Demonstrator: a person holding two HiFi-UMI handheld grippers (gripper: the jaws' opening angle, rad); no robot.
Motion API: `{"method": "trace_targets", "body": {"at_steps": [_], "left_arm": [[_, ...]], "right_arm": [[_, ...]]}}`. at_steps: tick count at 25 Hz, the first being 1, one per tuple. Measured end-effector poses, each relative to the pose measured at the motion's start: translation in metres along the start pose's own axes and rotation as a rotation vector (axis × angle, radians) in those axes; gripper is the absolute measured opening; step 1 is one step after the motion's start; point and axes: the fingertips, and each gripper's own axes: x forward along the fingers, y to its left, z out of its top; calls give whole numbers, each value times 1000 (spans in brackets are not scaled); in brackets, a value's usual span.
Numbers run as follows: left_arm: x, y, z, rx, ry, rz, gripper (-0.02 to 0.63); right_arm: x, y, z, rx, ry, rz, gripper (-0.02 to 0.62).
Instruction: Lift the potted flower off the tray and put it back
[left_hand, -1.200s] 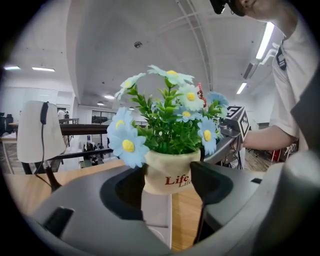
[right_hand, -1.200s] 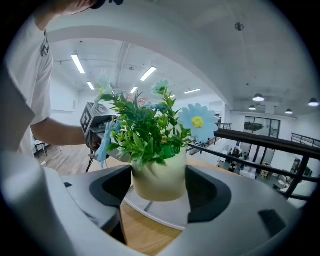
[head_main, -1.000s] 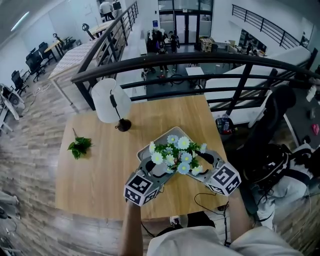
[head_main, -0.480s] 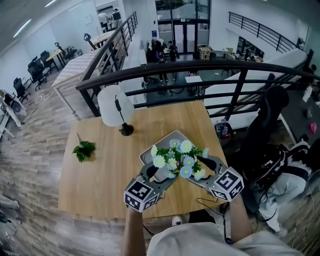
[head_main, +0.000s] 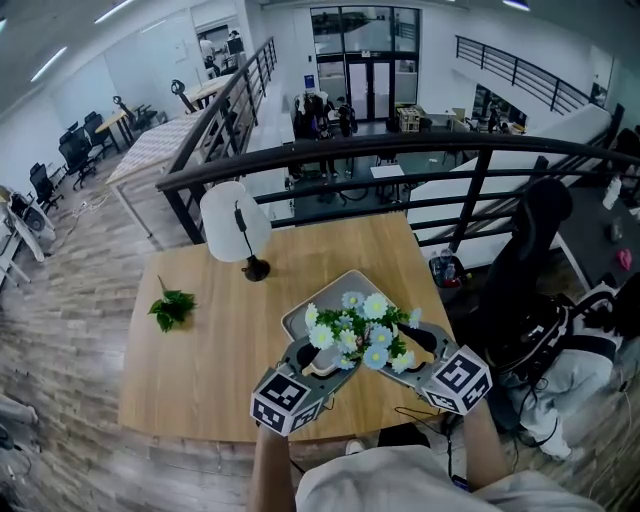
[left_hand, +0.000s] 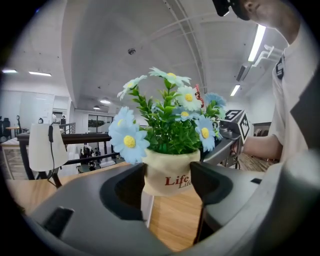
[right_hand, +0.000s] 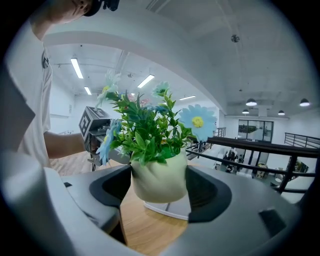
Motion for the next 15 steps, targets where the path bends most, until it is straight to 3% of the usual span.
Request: {"method": "trace_targets", "body": {"at_steps": [15], "left_arm": [[8,8,-7,-10,11,-5,314]], "right_arm": [[8,-8,-6,8,12,-5,360]]}}
